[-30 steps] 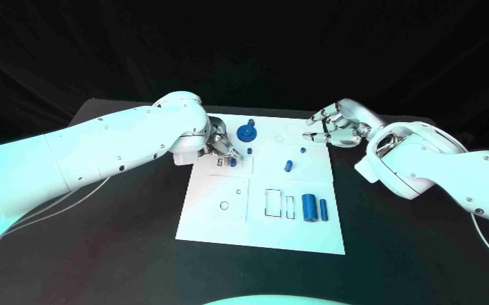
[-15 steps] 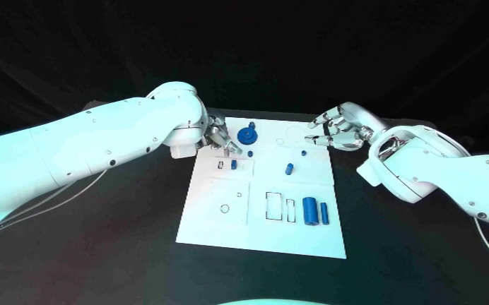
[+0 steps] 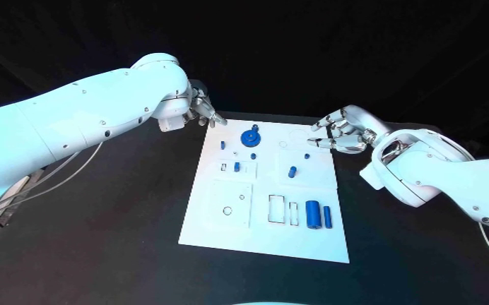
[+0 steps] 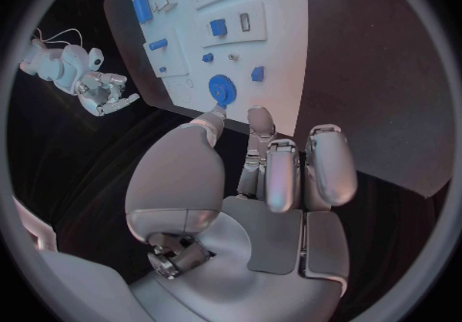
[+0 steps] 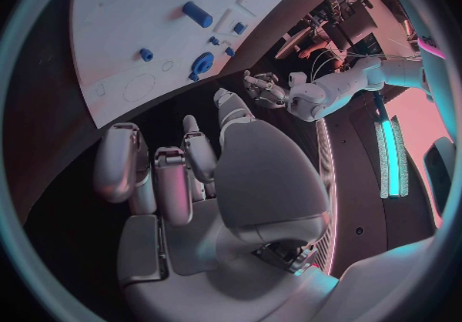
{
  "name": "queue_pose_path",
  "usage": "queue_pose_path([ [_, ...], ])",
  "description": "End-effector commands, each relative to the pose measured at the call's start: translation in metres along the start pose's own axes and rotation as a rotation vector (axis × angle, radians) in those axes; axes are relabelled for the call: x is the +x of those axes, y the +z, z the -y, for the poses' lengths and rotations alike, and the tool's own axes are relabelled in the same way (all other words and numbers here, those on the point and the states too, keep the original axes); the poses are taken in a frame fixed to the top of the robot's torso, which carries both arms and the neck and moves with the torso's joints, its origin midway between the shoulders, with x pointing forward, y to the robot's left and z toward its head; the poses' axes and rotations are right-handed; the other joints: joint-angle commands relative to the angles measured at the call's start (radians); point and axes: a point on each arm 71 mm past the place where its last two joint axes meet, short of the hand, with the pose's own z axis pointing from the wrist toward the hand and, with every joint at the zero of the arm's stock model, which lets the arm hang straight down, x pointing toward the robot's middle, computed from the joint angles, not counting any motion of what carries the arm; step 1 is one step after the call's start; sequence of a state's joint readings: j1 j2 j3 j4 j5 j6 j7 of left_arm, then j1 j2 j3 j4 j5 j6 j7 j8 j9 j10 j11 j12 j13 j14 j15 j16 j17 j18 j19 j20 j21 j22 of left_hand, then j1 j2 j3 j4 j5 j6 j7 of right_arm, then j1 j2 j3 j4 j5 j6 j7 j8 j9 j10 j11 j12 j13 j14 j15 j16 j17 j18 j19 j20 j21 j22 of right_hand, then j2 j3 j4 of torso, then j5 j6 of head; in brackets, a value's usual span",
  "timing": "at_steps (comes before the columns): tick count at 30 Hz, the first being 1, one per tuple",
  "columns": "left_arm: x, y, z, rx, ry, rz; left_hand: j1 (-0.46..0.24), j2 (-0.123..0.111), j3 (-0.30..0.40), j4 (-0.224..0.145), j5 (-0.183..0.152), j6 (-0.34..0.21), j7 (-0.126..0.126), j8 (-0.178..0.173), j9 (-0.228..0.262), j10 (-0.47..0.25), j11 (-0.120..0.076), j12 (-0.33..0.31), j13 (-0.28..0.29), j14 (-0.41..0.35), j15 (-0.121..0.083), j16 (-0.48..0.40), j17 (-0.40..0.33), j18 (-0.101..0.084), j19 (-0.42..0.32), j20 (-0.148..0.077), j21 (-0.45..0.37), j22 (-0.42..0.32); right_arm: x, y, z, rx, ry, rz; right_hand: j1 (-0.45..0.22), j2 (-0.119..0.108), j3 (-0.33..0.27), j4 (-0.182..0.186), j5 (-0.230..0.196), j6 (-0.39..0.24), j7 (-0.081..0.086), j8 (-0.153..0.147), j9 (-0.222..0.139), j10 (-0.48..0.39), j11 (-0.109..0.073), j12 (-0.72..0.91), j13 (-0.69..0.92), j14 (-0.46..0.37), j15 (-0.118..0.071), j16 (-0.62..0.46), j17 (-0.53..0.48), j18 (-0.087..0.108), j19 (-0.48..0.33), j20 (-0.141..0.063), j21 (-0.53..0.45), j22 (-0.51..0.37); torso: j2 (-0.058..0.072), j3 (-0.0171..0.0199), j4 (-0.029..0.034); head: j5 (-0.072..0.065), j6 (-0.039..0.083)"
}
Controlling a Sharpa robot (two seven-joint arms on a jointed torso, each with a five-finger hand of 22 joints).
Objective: Assemble the parts on the task board
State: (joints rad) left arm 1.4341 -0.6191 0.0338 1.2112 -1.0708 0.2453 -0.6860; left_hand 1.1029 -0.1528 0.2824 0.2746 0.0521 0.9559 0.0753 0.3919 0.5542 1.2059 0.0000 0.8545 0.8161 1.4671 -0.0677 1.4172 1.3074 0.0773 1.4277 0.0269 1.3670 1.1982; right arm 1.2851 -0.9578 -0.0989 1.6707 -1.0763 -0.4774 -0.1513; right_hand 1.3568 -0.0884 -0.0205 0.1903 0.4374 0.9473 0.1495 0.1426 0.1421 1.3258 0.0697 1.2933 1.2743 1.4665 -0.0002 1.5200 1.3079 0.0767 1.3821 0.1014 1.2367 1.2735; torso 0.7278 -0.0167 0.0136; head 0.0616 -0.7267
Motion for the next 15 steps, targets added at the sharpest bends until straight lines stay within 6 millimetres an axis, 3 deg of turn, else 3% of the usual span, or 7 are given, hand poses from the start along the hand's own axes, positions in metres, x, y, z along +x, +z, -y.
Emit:
queue_pose_path([
  [1, -0.003, 0.004, 0.001, 0.012, 0.013, 0.021, 0.010, -0.003, -0.010, 0.002, -0.001, 0.010, 0.002, -0.006, -0.004, 0.005, 0.002, 0.006, 0.002, 0.061, 0.005, -0.001, 0.119, -0.002, 0.000, 0.005, -0.001, 0.002, 0.001, 0.000, -0.001, -0.007, -0.003, -0.001, -0.003, 0.003, -0.005, 0.001, 0.004, 0.004, 0.000, 0.006, -0.001, -0.005, -0.005, -0.004, -0.001, 0.075, -0.008, -0.007, 0.145, 0.008, -0.006, -0.004, -0.003, -0.002, 0.001, -0.0013, -0.0007, 0.002, -0.001],
  [3, -0.003, 0.007, 0.001, 0.002, 0.020, 0.014, 0.012, -0.003, -0.019, 0.007, -0.001, 0.013, 0.001, -0.007, -0.008, 0.007, 0.002, 0.010, 0.003, 0.061, 0.005, -0.001, 0.119, -0.003, 0.001, 0.005, 0.000, 0.004, 0.001, 0.001, -0.001, -0.008, -0.003, -0.002, -0.003, 0.003, -0.005, 0.001, 0.004, 0.004, 0.000, 0.006, -0.001, -0.005, -0.005, -0.004, -0.001, 0.075, -0.008, -0.007, 0.145, 0.008, -0.006, -0.004, -0.003, -0.002, 0.001, -0.0025, -0.0011, 0.003, -0.002],
  [15, 0.014, 0.032, 0.003, -0.030, 0.034, -0.022, 0.005, 0.005, -0.054, 0.016, -0.001, 0.018, 0.002, -0.014, -0.021, 0.007, 0.002, 0.013, 0.002, 0.061, 0.005, -0.001, 0.119, -0.003, 0.003, 0.005, 0.001, 0.007, 0.004, 0.002, -0.003, -0.014, -0.001, -0.007, -0.003, 0.004, -0.005, 0.001, 0.005, 0.004, 0.000, 0.007, -0.001, -0.005, -0.005, -0.003, -0.001, 0.075, -0.008, -0.007, 0.145, 0.008, -0.007, -0.004, -0.005, -0.003, 0.002, 0.0001, -0.0033, 0.005, -0.005],
])
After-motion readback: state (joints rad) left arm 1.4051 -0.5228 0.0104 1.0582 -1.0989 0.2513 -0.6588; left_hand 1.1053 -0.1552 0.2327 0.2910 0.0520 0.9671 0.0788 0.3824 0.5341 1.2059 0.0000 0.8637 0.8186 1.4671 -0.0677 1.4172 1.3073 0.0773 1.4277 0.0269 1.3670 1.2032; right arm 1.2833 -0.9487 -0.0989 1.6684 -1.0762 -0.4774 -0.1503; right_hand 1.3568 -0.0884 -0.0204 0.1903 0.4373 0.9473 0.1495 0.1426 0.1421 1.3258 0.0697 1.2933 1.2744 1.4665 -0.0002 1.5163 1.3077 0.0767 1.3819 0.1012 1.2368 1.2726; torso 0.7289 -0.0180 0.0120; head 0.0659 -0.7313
